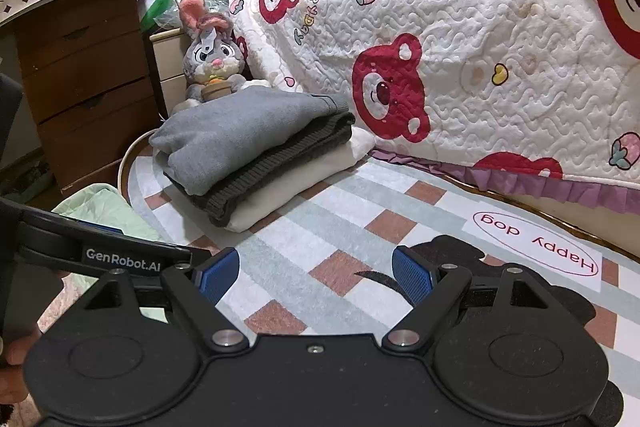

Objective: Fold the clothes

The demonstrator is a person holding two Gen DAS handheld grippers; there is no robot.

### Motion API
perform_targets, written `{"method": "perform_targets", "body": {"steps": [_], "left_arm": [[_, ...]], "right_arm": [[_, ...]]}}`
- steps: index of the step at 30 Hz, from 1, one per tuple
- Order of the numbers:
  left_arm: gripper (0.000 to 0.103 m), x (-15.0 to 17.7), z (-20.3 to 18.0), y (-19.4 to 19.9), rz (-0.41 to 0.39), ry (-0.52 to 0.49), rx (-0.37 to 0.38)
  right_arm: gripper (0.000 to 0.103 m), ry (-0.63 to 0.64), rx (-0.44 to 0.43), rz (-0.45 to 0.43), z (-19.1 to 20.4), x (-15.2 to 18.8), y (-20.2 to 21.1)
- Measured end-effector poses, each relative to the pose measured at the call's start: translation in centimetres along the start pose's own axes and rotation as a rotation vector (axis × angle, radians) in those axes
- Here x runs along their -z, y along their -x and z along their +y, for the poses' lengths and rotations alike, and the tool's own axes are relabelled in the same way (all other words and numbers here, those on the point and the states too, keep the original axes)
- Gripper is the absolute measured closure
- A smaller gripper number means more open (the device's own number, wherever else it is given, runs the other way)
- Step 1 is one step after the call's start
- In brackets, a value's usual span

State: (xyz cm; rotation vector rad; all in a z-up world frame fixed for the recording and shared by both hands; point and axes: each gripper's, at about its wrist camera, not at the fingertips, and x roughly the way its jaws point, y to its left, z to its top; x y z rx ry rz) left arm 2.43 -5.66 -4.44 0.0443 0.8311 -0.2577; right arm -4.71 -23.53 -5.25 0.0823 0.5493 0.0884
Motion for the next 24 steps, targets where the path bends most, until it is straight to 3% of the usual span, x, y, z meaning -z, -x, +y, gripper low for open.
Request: {"method": "perform_targets", "body": {"steps": [24], "left_arm": [[0.000,0.26,0.12,-0.29,0.034,-0.009,-0.001]], "right_arm": [[0.016,0.003,-0.001,0.006,0.07,0.15,0.01]]}}
